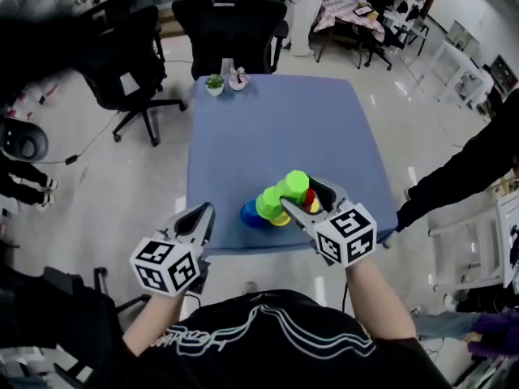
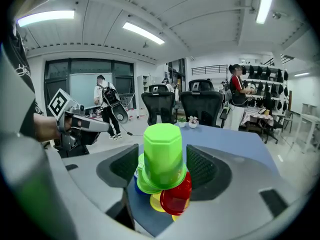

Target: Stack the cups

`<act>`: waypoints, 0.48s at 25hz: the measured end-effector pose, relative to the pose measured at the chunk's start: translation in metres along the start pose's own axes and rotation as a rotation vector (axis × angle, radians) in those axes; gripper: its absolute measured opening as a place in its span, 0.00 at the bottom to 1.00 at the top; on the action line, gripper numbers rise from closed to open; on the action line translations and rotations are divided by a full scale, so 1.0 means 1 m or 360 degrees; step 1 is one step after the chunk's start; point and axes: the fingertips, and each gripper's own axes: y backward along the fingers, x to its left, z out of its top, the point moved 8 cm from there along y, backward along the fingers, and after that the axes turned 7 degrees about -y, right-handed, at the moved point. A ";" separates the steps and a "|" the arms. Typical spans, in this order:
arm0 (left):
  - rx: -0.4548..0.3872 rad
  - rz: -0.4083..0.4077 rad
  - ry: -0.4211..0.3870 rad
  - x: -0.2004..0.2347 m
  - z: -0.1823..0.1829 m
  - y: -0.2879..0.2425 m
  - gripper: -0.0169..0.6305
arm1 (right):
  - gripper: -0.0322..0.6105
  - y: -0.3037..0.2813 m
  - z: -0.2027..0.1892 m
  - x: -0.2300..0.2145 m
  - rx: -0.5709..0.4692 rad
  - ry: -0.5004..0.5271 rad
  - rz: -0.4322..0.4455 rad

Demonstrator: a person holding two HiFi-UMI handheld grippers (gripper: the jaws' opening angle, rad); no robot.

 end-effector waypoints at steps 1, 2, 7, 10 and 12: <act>0.0000 0.0005 0.0000 -0.002 -0.001 0.002 0.06 | 0.52 0.004 0.001 0.001 -0.0030 0.0006 -0.0008; -0.0001 0.0010 0.0001 -0.005 -0.001 0.004 0.06 | 0.52 0.009 0.002 0.001 -0.0065 0.0009 -0.0014; 0.0003 0.0003 0.0005 -0.025 -0.006 0.013 0.06 | 0.52 0.044 0.006 -0.002 -0.0270 -0.0053 -0.0037; -0.0011 -0.0025 -0.0004 -0.041 -0.004 0.018 0.06 | 0.51 0.066 0.009 0.003 -0.0396 -0.0078 0.0025; -0.0025 -0.0049 -0.0009 -0.053 0.001 0.022 0.07 | 0.40 0.082 0.012 0.010 -0.0463 -0.0074 0.0078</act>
